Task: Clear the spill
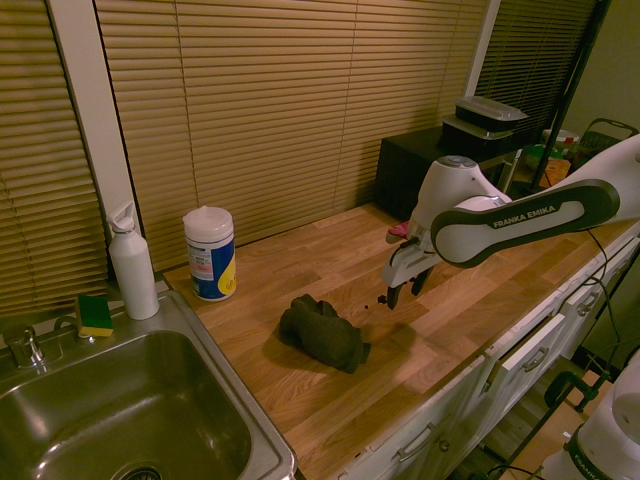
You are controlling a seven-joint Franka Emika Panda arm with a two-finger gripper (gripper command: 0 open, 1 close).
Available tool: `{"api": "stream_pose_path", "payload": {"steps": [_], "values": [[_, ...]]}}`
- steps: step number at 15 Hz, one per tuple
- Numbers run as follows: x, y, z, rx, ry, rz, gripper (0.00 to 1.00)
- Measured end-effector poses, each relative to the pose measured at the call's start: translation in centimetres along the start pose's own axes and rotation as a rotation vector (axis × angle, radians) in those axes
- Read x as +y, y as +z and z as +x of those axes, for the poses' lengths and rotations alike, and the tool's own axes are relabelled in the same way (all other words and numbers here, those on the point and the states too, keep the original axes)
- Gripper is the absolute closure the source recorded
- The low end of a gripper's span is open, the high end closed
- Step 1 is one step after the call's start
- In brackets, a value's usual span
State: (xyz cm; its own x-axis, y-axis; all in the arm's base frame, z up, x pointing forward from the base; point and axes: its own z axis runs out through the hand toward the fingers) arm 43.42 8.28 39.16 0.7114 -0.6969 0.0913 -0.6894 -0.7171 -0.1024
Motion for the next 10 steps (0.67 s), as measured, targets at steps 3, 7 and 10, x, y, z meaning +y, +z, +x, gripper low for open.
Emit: {"api": "stream_pose_path", "payload": {"steps": [3, 7, 10], "values": [[-2.9, -1.4, -2.4, 0.023, -0.040, 0.025, 0.00], [-6.8, -2.3, -5.3, 0.034, -0.102, 0.047, 0.00], [-9.3, -2.0, -7.2, 0.041, -0.150, 0.049, 0.00]]}}
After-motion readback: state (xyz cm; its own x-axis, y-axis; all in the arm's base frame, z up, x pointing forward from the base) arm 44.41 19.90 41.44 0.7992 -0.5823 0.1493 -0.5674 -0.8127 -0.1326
